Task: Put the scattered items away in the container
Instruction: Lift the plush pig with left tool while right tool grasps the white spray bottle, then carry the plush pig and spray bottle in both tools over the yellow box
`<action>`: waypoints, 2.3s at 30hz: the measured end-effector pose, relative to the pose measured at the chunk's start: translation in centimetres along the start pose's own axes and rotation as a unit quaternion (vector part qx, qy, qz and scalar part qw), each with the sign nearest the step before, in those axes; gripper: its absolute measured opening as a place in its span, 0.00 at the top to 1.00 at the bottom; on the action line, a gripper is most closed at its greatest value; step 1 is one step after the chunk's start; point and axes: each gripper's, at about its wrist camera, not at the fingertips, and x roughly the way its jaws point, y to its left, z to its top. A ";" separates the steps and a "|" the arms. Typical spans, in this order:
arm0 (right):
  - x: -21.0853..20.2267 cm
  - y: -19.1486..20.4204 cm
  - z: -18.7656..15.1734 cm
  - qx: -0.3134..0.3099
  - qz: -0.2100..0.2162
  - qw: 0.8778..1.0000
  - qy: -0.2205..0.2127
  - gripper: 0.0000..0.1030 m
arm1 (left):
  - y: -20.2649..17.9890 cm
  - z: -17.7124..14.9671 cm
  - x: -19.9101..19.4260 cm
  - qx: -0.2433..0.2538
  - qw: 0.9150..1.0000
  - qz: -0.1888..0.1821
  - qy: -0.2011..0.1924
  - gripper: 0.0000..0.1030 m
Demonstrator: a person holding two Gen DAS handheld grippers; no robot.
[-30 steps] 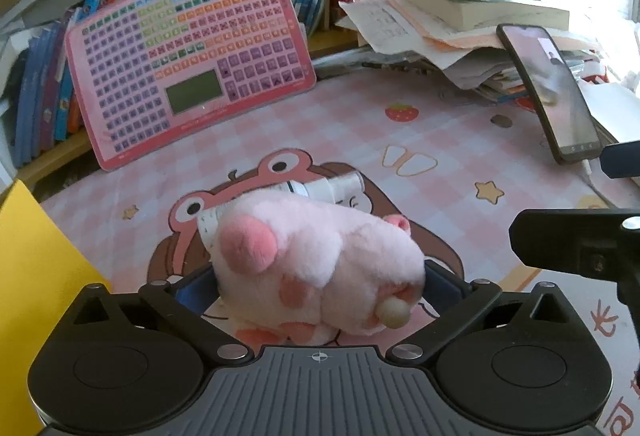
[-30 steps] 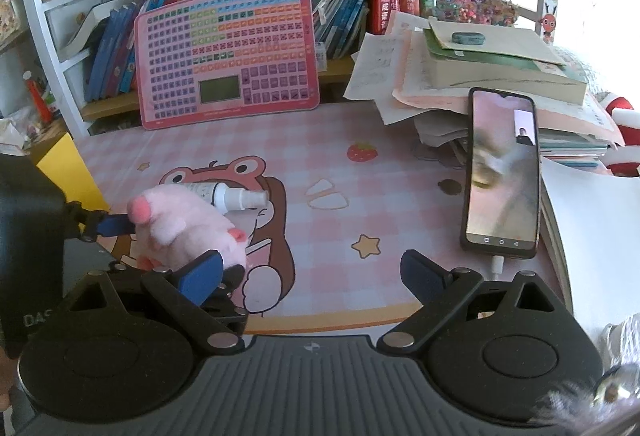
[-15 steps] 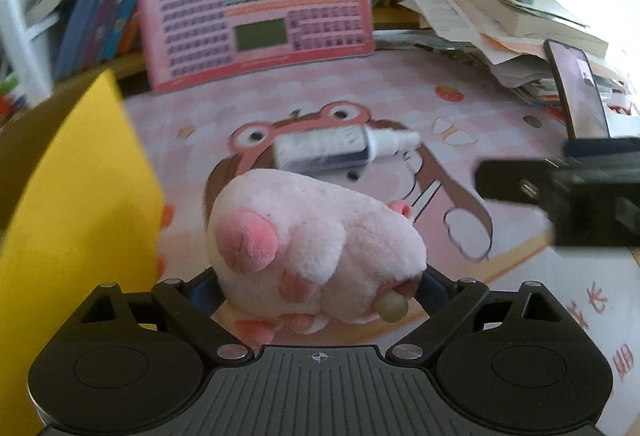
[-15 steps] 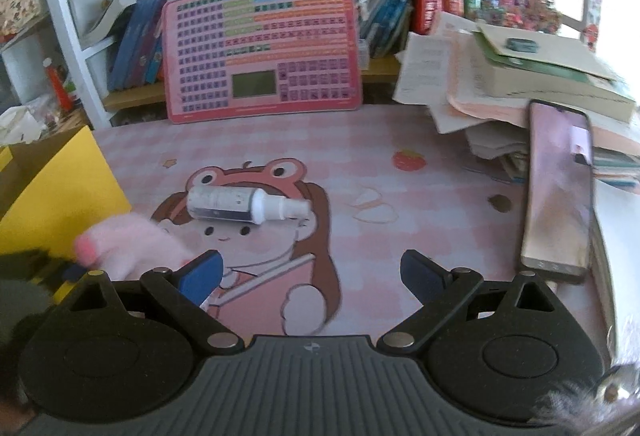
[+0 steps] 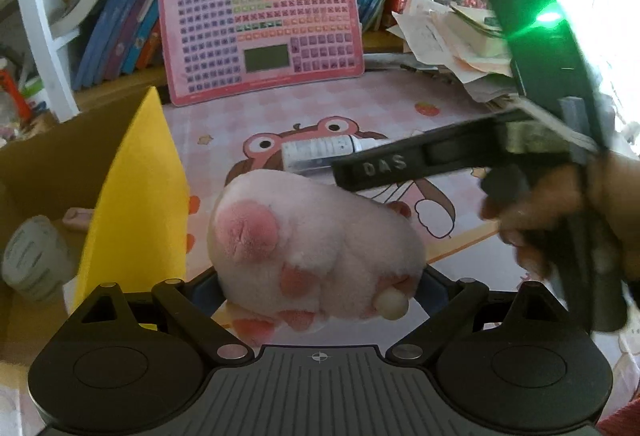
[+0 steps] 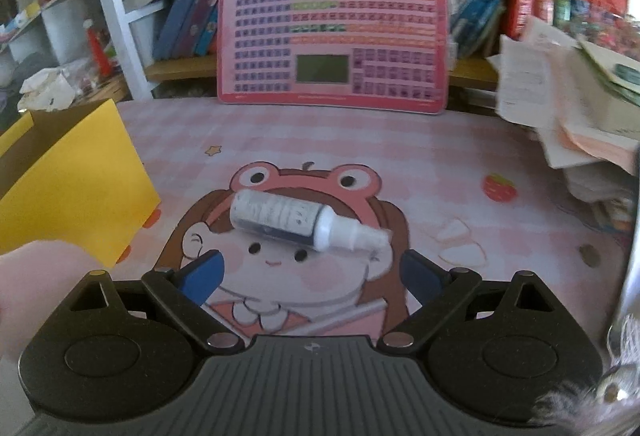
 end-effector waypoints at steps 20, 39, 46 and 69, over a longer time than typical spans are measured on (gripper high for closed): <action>6.5 1.2 2.1 -0.151 0.081 0.984 0.049 0.66 | 0.1 0.0 -2.4 0.010 1.000 -0.010 -0.018 0.07; -0.9 -0.7 -2.6 -0.038 0.041 0.996 0.068 0.70 | -0.6 -0.1 -4.6 0.023 0.997 -0.048 -0.057 0.07; -3.2 -0.7 -3.9 -0.018 0.048 0.996 0.068 0.70 | -0.6 0.2 -6.3 0.009 0.996 -0.058 -0.072 0.07; -11.8 2.4 -7.2 0.061 0.004 0.997 0.039 0.70 | 1.5 -2.5 -10.7 0.019 0.989 -0.117 -0.092 0.07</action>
